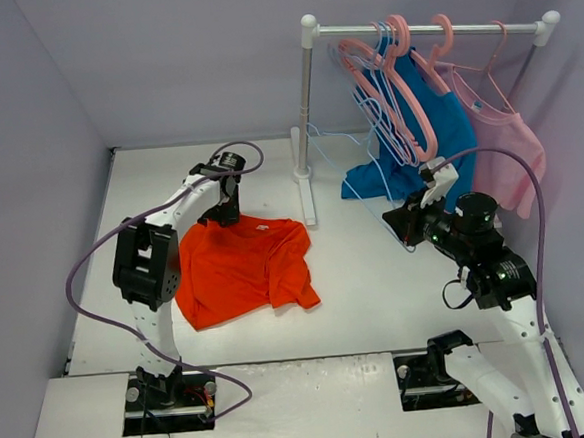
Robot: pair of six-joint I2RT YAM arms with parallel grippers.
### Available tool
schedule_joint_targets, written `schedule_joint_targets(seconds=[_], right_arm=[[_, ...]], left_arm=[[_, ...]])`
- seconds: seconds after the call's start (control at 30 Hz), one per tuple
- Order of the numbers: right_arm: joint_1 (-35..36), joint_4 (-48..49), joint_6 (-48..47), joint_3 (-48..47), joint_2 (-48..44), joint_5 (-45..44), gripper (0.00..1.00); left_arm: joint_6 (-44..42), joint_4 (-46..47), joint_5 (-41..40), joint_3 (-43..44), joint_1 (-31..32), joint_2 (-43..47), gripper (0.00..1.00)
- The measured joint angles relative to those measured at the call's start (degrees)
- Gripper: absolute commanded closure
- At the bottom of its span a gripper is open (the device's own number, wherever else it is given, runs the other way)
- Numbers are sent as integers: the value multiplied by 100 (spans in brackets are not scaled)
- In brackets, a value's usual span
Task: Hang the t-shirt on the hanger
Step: Pick up the hanger from the clothesline, then place the T-shirt on the hanger.
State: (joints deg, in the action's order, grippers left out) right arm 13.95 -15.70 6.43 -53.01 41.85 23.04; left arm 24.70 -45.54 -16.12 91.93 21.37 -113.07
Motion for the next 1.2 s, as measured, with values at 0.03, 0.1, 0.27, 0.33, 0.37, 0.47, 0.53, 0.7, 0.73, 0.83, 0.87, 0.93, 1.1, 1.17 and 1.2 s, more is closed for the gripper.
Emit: schedule_joint_targets(seconds=[0.03,0.1,0.27,0.33,0.37,0.47,0.53,0.7,0.73,0.83,0.87,0.93,1.1,1.17,1.2], right_arm=[[21,-1,-1,0,20,1,100],[52,-2,-1,0,50,2,100],[93,-2,-1,0,136,-1,100],[119,-2,-1,0,140,-3,100],[128,-2,-1,2,140,-3,100],[159,-3,-1,11,140,-3,100],[180,-4,-1,12,139,-7,100],[204,-4,-1,54,138,-7,100],[216,-4,-1,61,139,-6,100],[257,-4,-1,79,138,-8,100],[269,-5,-3,83,138,-7,100],[297,-4,-4,87,138,-7,100],[379,-4,-21,90,140,-5,100],[425,-4,-25,90,140,-3,100],[453,-4,-34,90,144,-3,100]], left_arm=[[2,3,1,35,-4,-37,50],[9,10,17,60,-7,-88,51],[79,47,98,60,-7,-106,51],[108,68,112,60,-5,-106,51],[123,80,124,60,-5,-106,51],[155,193,138,36,-5,-106,51],[177,248,143,10,-6,-106,51],[243,345,70,-48,-7,-106,55],[249,360,56,-70,-7,-106,56],[255,378,8,-101,-7,-117,60],[253,397,-3,-114,-7,-117,61],[255,434,-20,-156,-7,-117,62],[233,468,-48,-240,-7,-117,76],[205,496,-61,-268,-7,-117,89],[172,507,-65,-277,-7,-117,92]])
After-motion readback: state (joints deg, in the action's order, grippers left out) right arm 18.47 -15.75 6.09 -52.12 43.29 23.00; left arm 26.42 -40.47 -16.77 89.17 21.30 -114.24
